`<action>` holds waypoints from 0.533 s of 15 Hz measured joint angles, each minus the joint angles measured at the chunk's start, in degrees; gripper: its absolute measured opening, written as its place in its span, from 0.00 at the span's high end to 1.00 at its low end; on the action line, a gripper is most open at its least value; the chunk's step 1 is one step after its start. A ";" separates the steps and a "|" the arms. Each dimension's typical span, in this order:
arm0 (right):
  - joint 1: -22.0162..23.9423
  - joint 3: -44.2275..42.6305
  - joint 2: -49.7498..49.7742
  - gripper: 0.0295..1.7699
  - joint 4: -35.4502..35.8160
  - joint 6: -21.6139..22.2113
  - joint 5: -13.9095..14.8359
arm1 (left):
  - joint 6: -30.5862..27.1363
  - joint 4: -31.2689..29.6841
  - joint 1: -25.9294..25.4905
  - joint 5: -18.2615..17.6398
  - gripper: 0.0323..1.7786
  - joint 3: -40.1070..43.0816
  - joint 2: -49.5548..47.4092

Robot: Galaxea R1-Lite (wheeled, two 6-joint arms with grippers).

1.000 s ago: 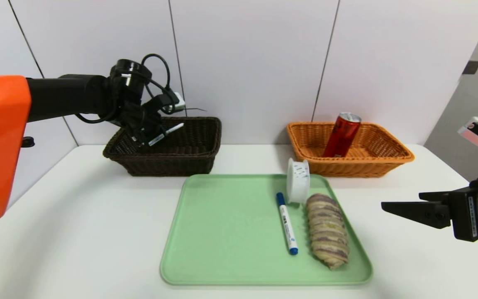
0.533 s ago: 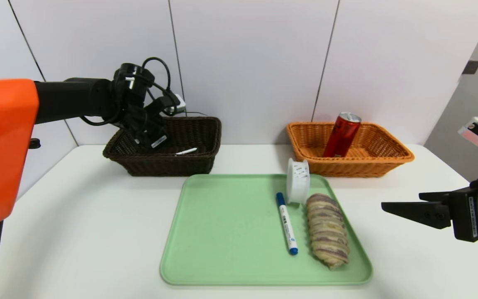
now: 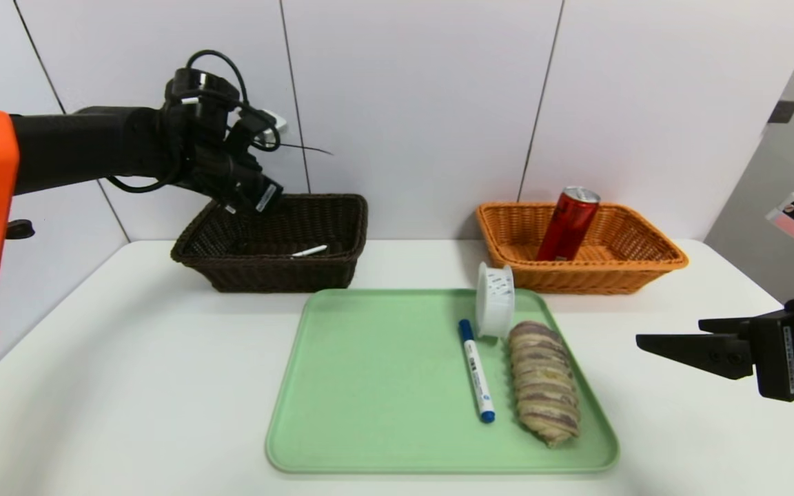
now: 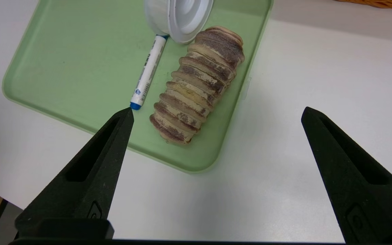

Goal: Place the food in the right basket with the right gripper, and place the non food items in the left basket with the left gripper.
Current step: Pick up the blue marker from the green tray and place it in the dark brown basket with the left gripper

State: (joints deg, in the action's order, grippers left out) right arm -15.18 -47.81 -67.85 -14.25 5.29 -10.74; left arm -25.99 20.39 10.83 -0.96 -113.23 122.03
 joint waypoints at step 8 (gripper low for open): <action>0.09 0.18 0.24 0.04 1.41 0.22 -0.09 | 33.56 12.59 8.80 8.01 0.10 1.18 -8.94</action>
State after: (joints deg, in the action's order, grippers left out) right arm -15.09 -47.63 -67.61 -12.84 5.51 -10.83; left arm 7.57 32.99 19.63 7.05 -112.04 113.09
